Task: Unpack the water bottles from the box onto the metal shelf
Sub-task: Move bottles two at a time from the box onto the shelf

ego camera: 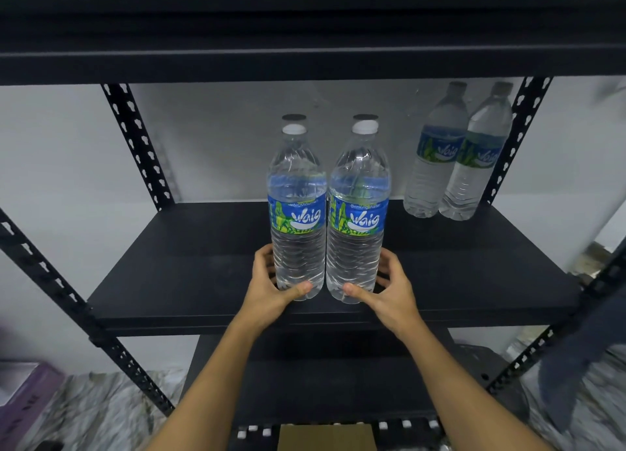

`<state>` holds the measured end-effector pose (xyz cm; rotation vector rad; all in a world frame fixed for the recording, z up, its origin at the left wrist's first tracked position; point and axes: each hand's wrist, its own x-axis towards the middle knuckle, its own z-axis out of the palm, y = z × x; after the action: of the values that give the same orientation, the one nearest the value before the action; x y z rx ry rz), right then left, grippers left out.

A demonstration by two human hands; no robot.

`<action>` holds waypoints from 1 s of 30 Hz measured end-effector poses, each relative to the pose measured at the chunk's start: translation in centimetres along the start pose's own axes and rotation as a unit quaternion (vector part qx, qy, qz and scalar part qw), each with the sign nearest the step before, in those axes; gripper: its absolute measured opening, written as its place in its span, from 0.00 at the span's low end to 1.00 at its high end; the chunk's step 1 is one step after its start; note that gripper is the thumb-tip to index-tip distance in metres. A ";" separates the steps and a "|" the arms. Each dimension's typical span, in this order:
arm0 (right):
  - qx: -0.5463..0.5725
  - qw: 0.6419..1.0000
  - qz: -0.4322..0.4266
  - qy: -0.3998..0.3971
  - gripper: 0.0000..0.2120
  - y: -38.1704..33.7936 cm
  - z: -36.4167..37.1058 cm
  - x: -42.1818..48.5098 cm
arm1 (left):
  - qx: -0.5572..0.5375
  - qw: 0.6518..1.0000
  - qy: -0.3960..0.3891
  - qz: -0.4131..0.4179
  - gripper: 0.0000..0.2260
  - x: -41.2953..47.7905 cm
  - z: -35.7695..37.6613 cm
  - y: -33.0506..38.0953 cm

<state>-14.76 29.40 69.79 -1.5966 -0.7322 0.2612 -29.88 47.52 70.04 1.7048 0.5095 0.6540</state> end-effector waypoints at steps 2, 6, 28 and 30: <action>0.003 1.000 -0.001 -0.001 0.41 0.0 0.0 0.1 | -0.007 1.000 0.006 0.003 0.40 -0.1 0.3 0.0; 0.008 1.000 0.000 -0.001 0.41 0.1 0.0 0.1 | -0.009 1.000 -0.001 -0.007 0.37 -0.1 0.0 0.0; -0.006 0.999 -0.031 0.017 0.35 0.1 0.0 -0.1 | 0.027 0.999 0.001 0.028 0.31 -0.6 -0.6 -0.3; -0.005 0.999 -0.032 0.018 0.35 0.1 0.0 -0.1 | 0.026 0.999 0.003 0.033 0.29 -0.7 -0.5 -0.4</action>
<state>-14.80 29.32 69.67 -1.5810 -0.7565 0.1813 -30.70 47.54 69.67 1.7744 0.4799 0.6986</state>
